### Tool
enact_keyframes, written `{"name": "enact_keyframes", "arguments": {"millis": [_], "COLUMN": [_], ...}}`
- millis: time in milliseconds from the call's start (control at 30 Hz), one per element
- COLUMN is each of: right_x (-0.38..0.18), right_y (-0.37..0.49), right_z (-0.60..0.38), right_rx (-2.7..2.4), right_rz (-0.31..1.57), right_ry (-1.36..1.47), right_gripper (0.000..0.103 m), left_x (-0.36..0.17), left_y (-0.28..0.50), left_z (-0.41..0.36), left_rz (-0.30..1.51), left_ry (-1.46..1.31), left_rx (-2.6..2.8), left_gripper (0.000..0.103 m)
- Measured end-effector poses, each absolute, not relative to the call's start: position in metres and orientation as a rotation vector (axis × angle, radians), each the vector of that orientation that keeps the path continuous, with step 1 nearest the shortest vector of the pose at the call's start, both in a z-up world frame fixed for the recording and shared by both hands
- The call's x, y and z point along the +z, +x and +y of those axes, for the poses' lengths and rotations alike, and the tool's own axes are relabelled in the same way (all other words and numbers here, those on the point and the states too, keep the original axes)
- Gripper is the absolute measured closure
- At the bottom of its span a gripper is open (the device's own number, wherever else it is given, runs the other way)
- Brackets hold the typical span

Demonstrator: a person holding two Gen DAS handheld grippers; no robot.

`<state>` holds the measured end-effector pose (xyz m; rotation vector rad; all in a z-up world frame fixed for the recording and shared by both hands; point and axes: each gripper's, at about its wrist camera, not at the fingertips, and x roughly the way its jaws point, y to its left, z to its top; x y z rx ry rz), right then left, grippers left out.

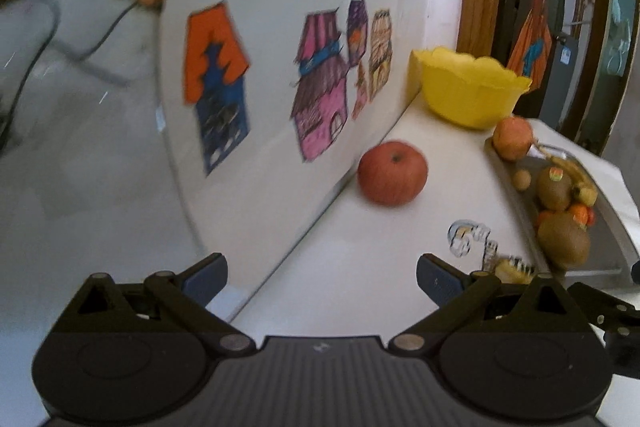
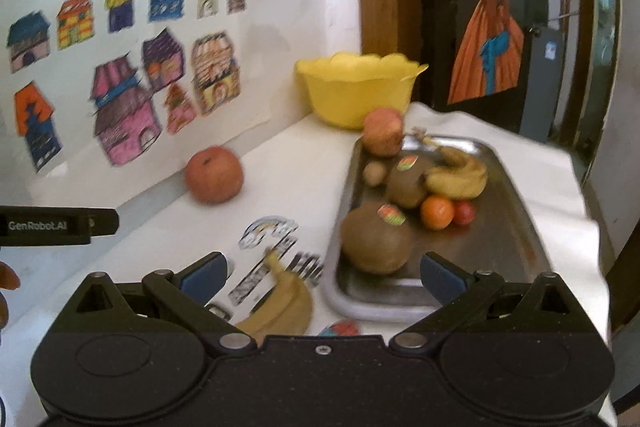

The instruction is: Organize fruits

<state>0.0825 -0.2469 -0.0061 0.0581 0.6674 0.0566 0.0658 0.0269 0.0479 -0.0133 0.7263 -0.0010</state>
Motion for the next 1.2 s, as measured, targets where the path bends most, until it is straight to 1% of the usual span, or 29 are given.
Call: {"name": "enact_keyframes", "arguments": {"millis": [233,500,867,1200], "right_x": [-0.013,-0.022,-0.029,-0.043], "right_y": [0.073,0.074,0.08,0.092], "right_z": [-0.223,-0.215,-0.219,-0.225], "right_rx": [0.042,0.026,0.014,0.014], "right_rz": [0.79,0.846,0.862,0.869], "right_ry": [0.108,0.143,0.163,0.193], "right_gripper": [0.001,0.001,0.001,0.001], "left_x": [0.038,0.037,0.032,0.03], "left_y": [0.057,0.057,0.063,0.079], "left_z": [0.036,0.038,0.034,0.016], "left_rz": [0.775,0.785,0.803,0.8], "left_ry": [-0.015,-0.007,0.007,0.022], "left_rx": [0.029,0.039,0.051,0.049], "left_gripper": [0.001,0.001,0.001,0.001]}}
